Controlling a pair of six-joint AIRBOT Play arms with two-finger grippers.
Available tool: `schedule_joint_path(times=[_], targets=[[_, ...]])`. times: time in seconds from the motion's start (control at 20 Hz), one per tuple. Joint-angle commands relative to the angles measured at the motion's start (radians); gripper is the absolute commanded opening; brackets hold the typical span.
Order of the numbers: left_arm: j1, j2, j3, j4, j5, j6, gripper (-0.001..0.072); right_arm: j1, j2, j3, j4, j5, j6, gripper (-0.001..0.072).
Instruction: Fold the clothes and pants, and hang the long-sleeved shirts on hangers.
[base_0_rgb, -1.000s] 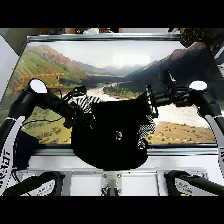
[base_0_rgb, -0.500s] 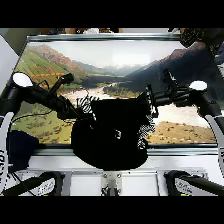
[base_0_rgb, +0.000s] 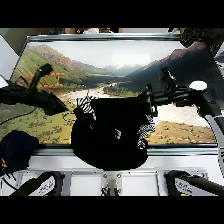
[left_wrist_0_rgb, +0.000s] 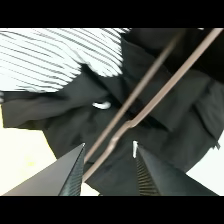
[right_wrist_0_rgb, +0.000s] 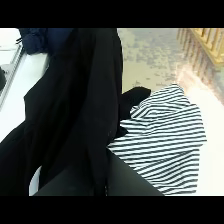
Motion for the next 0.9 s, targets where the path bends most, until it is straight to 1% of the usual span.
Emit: schedule_joint_path(times=[0.0, 0.25, 0.45, 0.6, 0.7, 0.85], targets=[[0.081, 0.063, 0.001, 0.002, 0.09, -0.1, 0.0314, 0.0, 0.001, 0.001, -0.001, -0.004, 0.006, 0.0009], [0.174, 0.104, 0.0, 0.003, 0.129, -0.24, 0.0314, -0.026, 0.019, 0.001, 0.0, -0.015, 0.025, 0.0009], [0.216, 0.105, 0.0, 0.003, 0.129, -0.31, 0.0314, -0.121, 0.082, 0.001, 0.0, -0.015, 0.047, 0.0008], [0.213, 0.105, -0.013, 0.003, 0.135, -0.371, 0.0314, -0.201, 0.141, 0.001, 0.0, -0.014, 0.062, 0.0008], [0.195, 0.105, -0.064, 0.003, 0.153, -0.426, 0.0314, -0.243, 0.168, 0.001, -0.002, -0.01, 0.095, 0.0008], [0.152, 0.105, -0.171, 0.002, 0.198, -0.482, 0.0314, -0.268, 0.192, 0.001, -0.032, -0.011, 0.096, 0.0008]])
